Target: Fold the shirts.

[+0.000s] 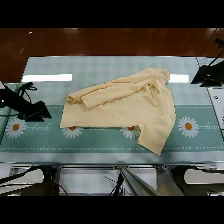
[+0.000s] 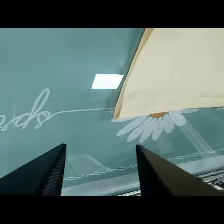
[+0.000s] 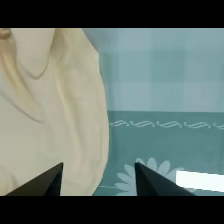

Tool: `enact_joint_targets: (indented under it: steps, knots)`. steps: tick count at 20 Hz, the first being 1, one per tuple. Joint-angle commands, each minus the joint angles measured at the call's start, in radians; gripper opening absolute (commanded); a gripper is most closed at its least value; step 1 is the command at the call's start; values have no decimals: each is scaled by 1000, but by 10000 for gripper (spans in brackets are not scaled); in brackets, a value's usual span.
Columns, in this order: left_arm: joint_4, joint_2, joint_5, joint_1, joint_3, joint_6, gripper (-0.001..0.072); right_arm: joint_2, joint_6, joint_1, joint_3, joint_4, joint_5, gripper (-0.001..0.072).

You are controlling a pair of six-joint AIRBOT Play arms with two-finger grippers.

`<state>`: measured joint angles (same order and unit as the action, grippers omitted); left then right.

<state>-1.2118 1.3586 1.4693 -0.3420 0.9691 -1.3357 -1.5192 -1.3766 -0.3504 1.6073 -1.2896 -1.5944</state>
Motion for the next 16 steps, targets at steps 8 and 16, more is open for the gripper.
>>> enact_joint_targets:
  steps: [8, 16]
  knots:
    - [214, 109, -143, 59, -138, 57, 566, 77, 96, -91, -253, 130, 101, 534]
    - [253, 182, -201, 112, -137, 7, 17, 78, 100, -96, -259, 39, 103, 493]
